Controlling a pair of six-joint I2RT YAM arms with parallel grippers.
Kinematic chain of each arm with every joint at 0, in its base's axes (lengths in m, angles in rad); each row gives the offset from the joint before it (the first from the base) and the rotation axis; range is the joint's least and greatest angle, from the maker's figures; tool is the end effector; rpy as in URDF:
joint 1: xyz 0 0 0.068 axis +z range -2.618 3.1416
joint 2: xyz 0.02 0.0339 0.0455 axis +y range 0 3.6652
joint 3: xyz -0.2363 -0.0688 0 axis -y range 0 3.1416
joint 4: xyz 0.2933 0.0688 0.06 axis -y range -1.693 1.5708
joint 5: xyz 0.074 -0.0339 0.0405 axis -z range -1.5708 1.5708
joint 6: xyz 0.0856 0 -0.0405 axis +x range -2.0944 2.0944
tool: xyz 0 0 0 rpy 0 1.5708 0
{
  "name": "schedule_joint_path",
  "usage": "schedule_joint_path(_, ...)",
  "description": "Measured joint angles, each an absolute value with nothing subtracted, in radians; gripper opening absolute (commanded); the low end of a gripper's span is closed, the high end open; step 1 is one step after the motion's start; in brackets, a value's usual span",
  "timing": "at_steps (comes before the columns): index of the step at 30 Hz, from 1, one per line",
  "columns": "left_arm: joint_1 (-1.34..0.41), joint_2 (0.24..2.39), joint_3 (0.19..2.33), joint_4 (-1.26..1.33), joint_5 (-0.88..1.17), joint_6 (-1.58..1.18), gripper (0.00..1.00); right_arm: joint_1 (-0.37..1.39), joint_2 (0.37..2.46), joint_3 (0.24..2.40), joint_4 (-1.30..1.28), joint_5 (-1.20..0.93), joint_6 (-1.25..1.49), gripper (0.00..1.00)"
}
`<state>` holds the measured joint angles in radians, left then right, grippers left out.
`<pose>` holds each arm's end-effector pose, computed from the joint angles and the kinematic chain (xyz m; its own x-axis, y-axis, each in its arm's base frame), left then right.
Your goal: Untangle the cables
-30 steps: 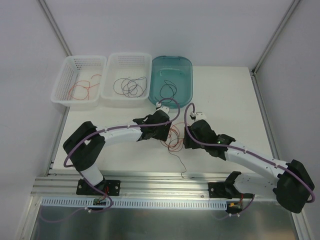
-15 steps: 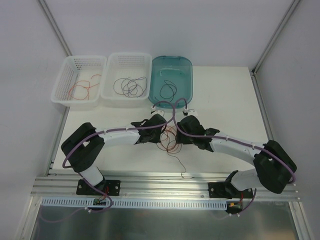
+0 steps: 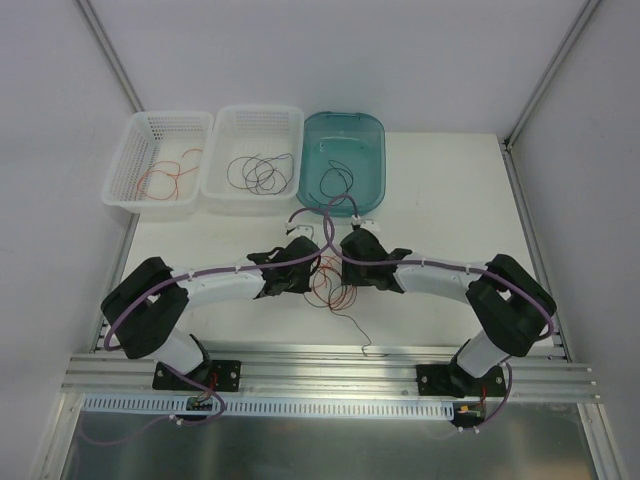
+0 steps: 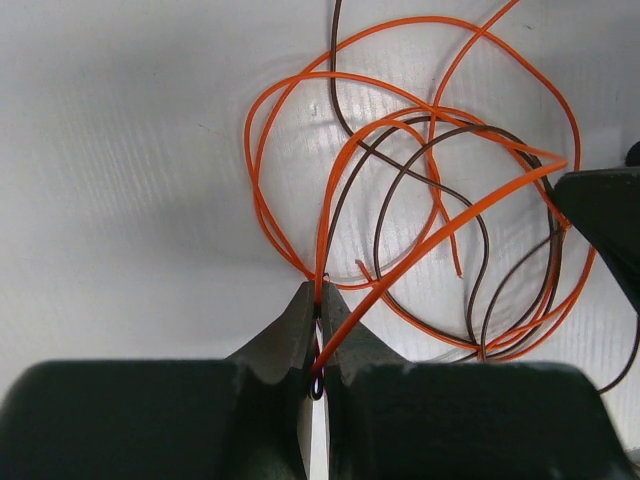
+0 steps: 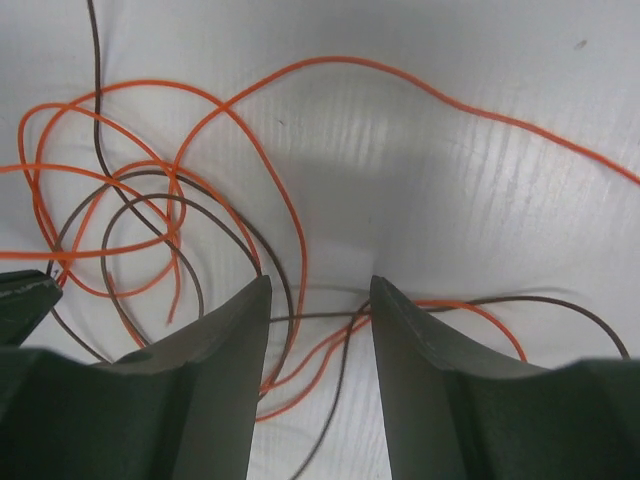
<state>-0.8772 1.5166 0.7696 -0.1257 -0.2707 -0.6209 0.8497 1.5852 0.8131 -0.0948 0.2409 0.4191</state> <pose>0.2501 -0.2651 0.0743 -0.7655 0.0438 -0.6420 0.2284 0.9512 -0.2073 0.2643 0.2697 0.0684 -0.7151 -0.2149 -0.6652 -0.3683 0.9246 0.0972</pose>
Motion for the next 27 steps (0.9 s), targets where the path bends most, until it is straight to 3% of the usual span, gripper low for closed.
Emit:
schedule_joint_path(6,-0.877,1.498,0.764,-0.126,-0.275,-0.631,0.0,0.866,1.633,0.855,-0.109,0.276,0.411,0.4)
schedule_joint_path(9,-0.875,1.462,0.736,-0.131,-0.295,-0.63,0.0,0.867,1.635,0.859,-0.124,0.29,0.405,0.3)
schedule_joint_path(10,-0.871,1.443,0.725,-0.136,-0.301,-0.63,0.0,0.867,1.634,0.859,-0.129,0.296,0.405,0.2)
schedule_joint_path(13,-0.828,1.377,0.684,-0.142,-0.305,-0.627,0.0,0.866,1.632,0.859,-0.151,0.319,0.39,0.05)
schedule_joint_path(27,-0.506,1.058,0.508,-0.205,-0.318,-0.587,0.0,0.751,1.494,0.743,-0.224,0.31,0.348,0.01)
